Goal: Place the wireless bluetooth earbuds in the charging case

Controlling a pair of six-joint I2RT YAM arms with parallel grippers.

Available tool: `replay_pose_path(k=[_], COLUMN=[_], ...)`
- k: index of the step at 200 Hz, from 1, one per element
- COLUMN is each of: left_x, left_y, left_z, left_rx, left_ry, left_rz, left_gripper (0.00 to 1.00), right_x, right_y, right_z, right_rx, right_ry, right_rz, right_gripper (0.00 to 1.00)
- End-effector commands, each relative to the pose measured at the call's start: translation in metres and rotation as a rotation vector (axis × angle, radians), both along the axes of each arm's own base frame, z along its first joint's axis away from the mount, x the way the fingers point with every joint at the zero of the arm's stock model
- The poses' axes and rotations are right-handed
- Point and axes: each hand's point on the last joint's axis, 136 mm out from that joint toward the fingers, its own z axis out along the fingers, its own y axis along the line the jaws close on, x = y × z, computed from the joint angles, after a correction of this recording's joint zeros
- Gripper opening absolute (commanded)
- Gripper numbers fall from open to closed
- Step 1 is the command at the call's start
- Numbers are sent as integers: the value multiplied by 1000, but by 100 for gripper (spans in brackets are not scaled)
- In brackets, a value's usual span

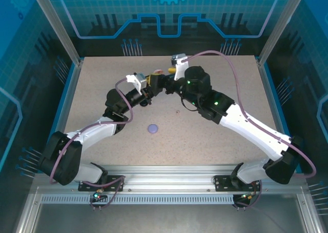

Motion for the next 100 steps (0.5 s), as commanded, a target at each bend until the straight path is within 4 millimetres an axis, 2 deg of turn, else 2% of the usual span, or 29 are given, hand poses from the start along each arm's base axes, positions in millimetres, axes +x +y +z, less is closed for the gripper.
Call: replay_pose_path(k=[1,24,69,100], left_x=[-5,-6,-6,-8], left_y=[-2,-2,-5,-7], left_z=[1,2,2,-1], left_rx=[1,1,2,17], left_ry=[-17,-17,-17,-20], left_rz=[-20,-27,-39,-58], left_gripper=[0,0,0,0], right_x=[-9,-6,0,3], right_y=[-19,-31,-39,-48], right_z=[19,6,-20,-25], right_rx=[69,49,39,31], right_ry=[19,59,113,120], right_rz=[14,-10,-26,-43], right_gripper=[88,87,82,74])
